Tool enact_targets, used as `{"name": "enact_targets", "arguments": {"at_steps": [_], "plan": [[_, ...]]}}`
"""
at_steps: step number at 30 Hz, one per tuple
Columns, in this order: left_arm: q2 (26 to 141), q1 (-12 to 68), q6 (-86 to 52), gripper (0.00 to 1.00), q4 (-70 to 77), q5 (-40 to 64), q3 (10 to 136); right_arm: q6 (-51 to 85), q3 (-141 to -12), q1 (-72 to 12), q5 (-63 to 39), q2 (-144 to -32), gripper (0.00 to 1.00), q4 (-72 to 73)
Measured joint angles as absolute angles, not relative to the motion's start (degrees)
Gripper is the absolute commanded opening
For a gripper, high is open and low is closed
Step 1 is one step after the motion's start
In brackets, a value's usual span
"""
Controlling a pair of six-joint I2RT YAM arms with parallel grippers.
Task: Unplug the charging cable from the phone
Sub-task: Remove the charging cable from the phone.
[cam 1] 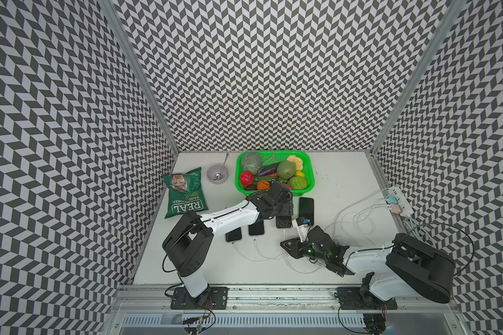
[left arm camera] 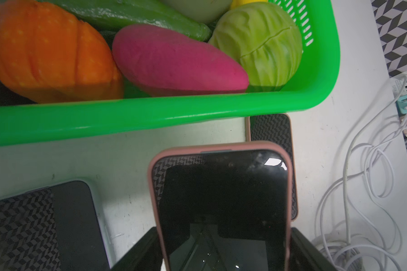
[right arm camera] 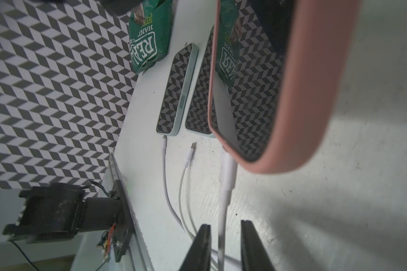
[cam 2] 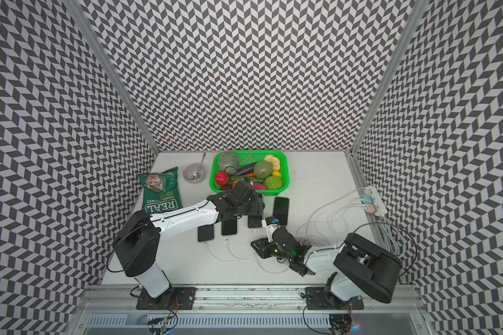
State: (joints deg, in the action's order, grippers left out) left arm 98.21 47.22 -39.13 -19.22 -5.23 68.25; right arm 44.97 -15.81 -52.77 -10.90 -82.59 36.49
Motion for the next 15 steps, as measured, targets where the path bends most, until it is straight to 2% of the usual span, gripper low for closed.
{"name": "enact_targets", "arguments": {"at_steps": [5, 15], "plan": [[98.2, 47.2, -39.1, 0.00, -19.2, -5.3, 68.2, 44.7, -15.8, -52.8, -11.1, -82.4, 0.08, 36.4], [98.2, 47.0, -39.1, 0.00, -19.2, -5.3, 68.2, 44.6, -15.8, -53.6, -10.9, -80.6, 0.07, 36.2]]}}
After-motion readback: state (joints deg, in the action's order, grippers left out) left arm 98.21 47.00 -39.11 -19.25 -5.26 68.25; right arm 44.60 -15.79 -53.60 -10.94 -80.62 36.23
